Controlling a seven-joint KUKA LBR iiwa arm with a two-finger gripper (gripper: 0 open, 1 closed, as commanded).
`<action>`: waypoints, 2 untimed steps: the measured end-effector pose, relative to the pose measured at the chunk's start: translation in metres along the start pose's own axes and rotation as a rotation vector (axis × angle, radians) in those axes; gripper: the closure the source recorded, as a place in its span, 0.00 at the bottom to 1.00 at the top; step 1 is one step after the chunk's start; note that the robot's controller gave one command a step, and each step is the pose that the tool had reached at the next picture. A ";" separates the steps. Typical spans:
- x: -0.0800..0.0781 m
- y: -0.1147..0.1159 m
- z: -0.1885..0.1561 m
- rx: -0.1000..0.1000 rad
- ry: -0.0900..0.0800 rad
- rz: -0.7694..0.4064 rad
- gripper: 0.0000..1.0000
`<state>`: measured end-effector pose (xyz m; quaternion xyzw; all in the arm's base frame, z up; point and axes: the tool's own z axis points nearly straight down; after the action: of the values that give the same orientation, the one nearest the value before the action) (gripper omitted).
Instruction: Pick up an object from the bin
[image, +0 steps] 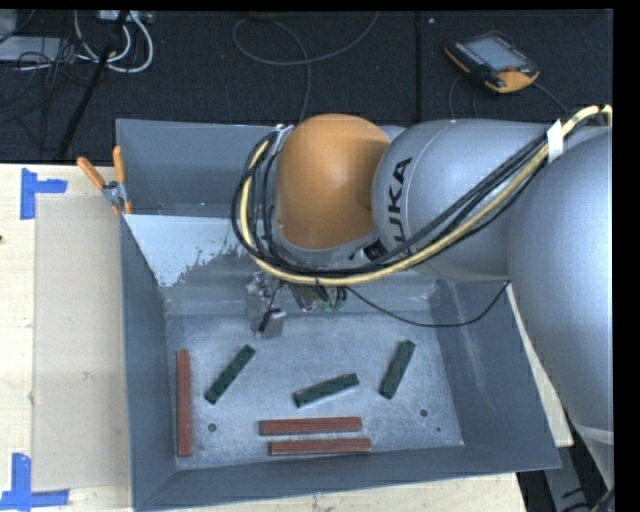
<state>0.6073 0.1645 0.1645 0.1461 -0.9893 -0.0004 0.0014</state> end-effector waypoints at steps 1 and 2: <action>0.032 0.004 0.003 0.000 -0.001 -0.143 0.00; 0.032 0.003 0.003 0.000 -0.002 -0.142 0.00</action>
Offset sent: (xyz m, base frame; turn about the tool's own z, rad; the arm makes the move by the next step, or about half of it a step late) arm 0.0000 0.0000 0.0000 0.0000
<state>0.5755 0.1585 0.1615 0.2161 -0.9764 -0.0004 0.0004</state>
